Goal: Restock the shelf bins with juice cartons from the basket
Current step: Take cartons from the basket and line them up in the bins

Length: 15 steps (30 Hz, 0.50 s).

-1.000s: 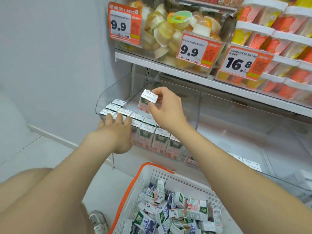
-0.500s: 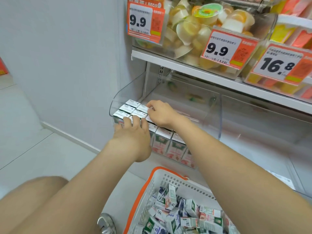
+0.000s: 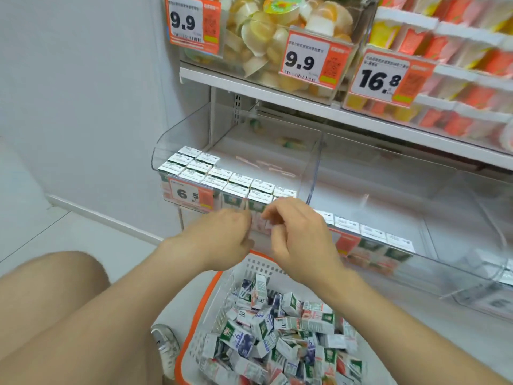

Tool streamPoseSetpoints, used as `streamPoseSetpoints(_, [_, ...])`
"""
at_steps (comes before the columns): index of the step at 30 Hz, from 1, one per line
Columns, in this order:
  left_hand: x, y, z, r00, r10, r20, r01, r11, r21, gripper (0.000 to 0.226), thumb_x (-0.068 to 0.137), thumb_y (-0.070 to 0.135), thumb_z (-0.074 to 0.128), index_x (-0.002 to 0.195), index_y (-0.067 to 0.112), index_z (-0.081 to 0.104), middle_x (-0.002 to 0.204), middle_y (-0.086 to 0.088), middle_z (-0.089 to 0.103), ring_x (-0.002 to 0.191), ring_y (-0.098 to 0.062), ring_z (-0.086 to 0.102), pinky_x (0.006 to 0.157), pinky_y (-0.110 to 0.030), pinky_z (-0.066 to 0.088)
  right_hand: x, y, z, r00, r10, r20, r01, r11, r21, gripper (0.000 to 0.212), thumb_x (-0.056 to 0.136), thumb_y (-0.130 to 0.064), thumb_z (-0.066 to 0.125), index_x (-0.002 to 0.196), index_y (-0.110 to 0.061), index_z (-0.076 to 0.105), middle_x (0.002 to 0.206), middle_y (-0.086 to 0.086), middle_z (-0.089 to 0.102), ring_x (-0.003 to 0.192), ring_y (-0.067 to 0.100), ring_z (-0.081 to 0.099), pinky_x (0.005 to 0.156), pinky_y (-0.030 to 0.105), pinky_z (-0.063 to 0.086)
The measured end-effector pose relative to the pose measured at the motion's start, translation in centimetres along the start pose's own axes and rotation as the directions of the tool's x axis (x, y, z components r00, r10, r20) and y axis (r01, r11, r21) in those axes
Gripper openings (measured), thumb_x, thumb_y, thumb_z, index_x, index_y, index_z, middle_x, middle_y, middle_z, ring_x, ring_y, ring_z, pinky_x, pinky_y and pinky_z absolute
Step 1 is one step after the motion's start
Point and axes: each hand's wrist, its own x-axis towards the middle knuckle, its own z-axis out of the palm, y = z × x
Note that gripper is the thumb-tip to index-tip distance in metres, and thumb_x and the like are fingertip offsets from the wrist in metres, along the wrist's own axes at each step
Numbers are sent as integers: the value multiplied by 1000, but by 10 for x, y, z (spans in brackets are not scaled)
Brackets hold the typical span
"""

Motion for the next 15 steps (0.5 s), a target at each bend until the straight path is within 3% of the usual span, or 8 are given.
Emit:
streamPoseSetpoints(3, [-1, 20, 23, 938, 59, 342, -77, 996, 42, 31, 105, 39, 52, 126, 16, 56, 116, -5, 62, 101, -26, 58, 81, -35, 48, -49, 22, -9, 944, 94, 316, -101, 995, 4, 24, 87, -8, 47, 99, -17, 66, 91, -4, 67, 85, 17, 59, 75, 41, 53])
streamPoseSetpoints(5, [6, 28, 45, 861, 56, 505, -130, 985, 113, 32, 107, 37, 50, 130, 15, 54, 117, -5, 58, 99, -26, 54, 76, -33, 41, -75, 43, -8, 807, 154, 570, -137, 988, -72, 32, 93, -9, 44, 111, -20, 69, 104, -3, 70, 97, 18, 61, 83, 41, 53])
streamPoseSetpoints(6, [13, 28, 61, 839, 49, 542, -146, 980, 138, 23, 107, 34, 49, 122, 18, 54, 113, -6, 55, 95, -28, 52, 72, -33, 38, -85, 54, -5, 732, 194, 653, -150, 981, -123, 36, 96, -9, 43, 117, -21, 70, 112, -1, 70, 102, 19, 61, 86, 40, 53])
streamPoseSetpoints(8, [30, 23, 96, 826, 23, 564, -147, 974, 175, 6, 104, 26, 49, 107, 22, 44, 106, -4, 46, 87, -26, 42, 69, -34, 35, -104, 76, 3, 632, 271, 726, -173, 963, -208, 41, 97, -8, 42, 123, -21, 70, 121, 2, 70, 110, 22, 62, 89, 39, 54])
streamPoseSetpoints(10, [42, 19, 127, 820, -10, 572, -144, 964, 223, 6, 101, 18, 49, 106, 22, 47, 105, -3, 45, 87, -25, 40, 71, -36, 37, -120, 98, 16, 558, 345, 755, -215, 938, -270, 41, 96, -7, 42, 124, -19, 70, 124, 7, 70, 113, 27, 63, 91, 42, 55])
streamPoseSetpoints(13, [53, 21, 160, 798, -8, 602, -164, 959, 231, 20, 101, 10, 50, 117, 10, 61, 99, -4, 53, 76, -23, 47, 60, -32, 38, -137, 125, 38, 480, 404, 778, -235, 914, -330, 31, 90, -5, 43, 103, -5, 71, 104, 21, 72, 91, 37, 67, 76, 47, 57])
streamPoseSetpoints(15, [57, 23, 178, 784, -3, 621, -178, 957, 229, 10, 100, 5, 50, 98, 10, 58, 88, -4, 51, 63, -19, 42, 56, -32, 35, -143, 139, 49, 445, 438, 781, -239, 899, -367, 23, 95, -10, 44, 95, -3, 65, 90, 20, 69, 83, 40, 68, 74, 53, 59])
